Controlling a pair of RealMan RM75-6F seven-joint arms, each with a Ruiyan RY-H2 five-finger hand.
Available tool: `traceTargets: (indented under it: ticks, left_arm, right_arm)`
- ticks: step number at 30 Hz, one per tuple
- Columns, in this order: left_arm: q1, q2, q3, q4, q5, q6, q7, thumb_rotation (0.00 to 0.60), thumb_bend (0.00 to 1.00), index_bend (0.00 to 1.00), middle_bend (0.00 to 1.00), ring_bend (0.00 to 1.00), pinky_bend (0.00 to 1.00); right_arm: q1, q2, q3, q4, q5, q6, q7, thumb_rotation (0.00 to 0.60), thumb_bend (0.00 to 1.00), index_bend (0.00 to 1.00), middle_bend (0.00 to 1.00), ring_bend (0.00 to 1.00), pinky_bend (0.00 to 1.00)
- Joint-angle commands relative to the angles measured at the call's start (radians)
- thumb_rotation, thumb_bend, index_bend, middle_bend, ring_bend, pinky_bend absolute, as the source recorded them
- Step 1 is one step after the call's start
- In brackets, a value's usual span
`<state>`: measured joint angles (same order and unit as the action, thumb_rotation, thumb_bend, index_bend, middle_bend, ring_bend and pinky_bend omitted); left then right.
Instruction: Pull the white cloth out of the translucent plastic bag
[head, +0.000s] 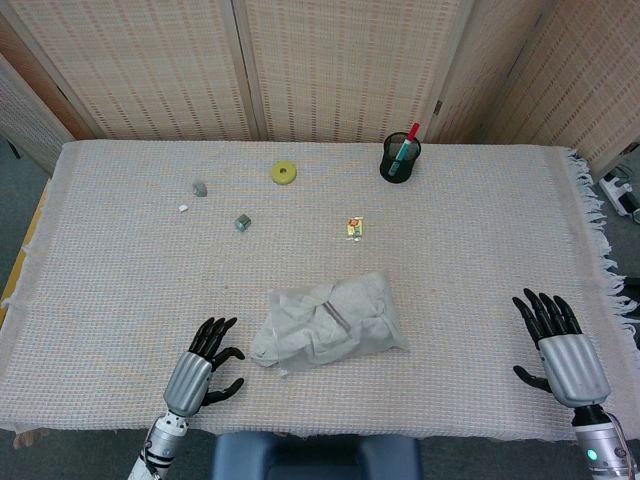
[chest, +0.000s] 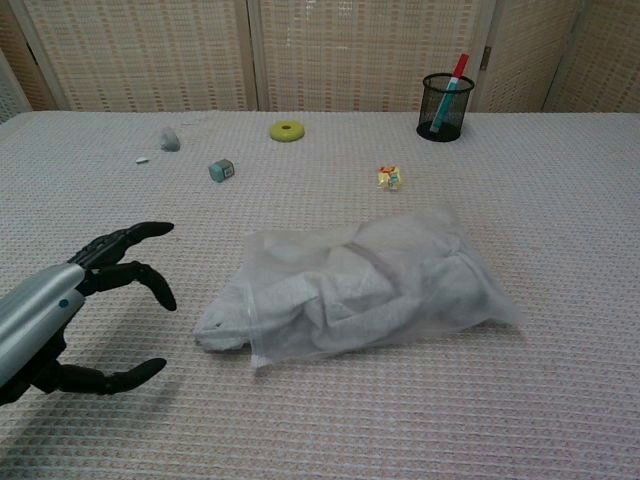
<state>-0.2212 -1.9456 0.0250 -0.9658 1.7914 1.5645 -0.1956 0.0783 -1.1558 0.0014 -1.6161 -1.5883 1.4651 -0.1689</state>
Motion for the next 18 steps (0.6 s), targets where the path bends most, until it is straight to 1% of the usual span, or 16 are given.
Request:
traceTargets:
  ticks: [1,7,8,18]
  left_arm:
    - [-0.004,-0.042,0.002,0.045,-0.004,0.016,-0.001,0.600,0.25,0.46,0.10,0.00,0.04]
    - [-0.008,-0.119,0.015,0.123,-0.016,0.008,0.008,0.600,0.24,0.46,0.10,0.00,0.04]
    - [-0.020,-0.130,0.005,0.133,-0.019,0.003,0.011,0.600,0.24,0.46,0.10,0.00,0.04]
    - [-0.064,-0.228,-0.024,0.269,-0.047,0.003,0.005,0.600,0.24,0.46,0.10,0.00,0.04]
  right_arm:
    - [-0.001,0.000,-0.001,-0.001,-0.002,0.002,-0.001,0.600,0.06,0.00,0.00,0.00,0.00]
    - [-0.002,0.002,0.000,-0.002,0.000,0.003,0.001,0.600,0.06,0.00,0.00,0.00,0.00]
    - [-0.002,0.003,0.000,-0.003,0.001,0.002,0.003,0.600,0.06,0.00,0.00,0.00,0.00]
    - [-0.003,0.013,-0.004,-0.006,-0.008,0.006,0.017,0.600,0.06,0.00,0.00,0.00,0.00]
